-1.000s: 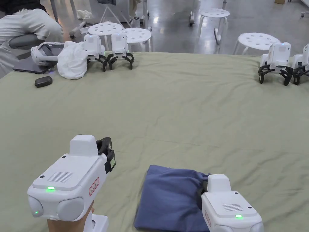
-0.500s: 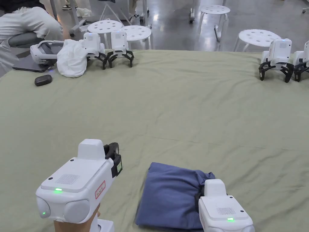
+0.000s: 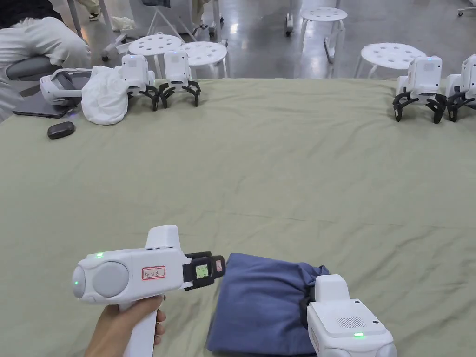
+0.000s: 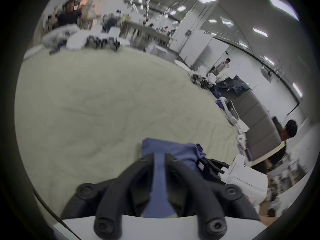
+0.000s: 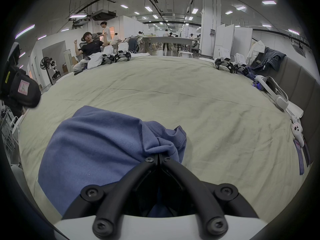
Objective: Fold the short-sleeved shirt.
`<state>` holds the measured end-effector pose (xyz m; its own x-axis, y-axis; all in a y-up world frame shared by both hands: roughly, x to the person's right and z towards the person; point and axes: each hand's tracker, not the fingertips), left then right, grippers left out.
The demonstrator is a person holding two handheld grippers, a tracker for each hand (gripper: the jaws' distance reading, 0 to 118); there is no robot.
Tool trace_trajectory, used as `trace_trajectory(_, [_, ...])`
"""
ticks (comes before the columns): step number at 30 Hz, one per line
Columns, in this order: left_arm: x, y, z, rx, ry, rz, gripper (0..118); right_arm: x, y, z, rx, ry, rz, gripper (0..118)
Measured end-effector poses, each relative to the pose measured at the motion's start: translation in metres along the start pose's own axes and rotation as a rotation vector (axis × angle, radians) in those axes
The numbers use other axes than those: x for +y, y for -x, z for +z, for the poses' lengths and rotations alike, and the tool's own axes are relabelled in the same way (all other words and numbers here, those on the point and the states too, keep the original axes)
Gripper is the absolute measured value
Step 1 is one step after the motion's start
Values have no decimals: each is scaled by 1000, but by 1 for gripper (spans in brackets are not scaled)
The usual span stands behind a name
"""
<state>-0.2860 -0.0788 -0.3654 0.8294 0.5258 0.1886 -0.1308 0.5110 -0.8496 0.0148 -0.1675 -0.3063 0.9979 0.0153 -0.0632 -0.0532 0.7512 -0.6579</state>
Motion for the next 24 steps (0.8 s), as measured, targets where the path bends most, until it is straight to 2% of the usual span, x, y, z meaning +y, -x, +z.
trace_trajectory(3, [2, 11, -22, -3, 163, -21, 96, 0, 0, 0, 2, 3, 1, 4])
trace_trajectory(4, [0, 14, -28, -6, 177, -33, 105, 1, 0, 0, 3, 4, 2, 4])
trace_trajectory(5, [0, 17, -32, -15, 194, -43, 106, 1, -1, 0, 4, 5, 2, 4])
trace_trajectory(15, [-8, 36, -76, -61, 310, 22, 105, 3, -3, 1, 16, 9, -6, 4])
trace_trajectory(19, [-6, 29, -82, -76, 328, -1, 102, 2, -4, 1, 21, 9, -12, 4])
trace_trajectory(20, [-5, 28, -82, -78, 328, -3, 98, 2, -4, 1, 22, 9, -11, 4])
trace_trajectory(24, [-1, 19, -88, -109, 344, -25, 70, 2, -5, 1, 25, 8, -14, 4])
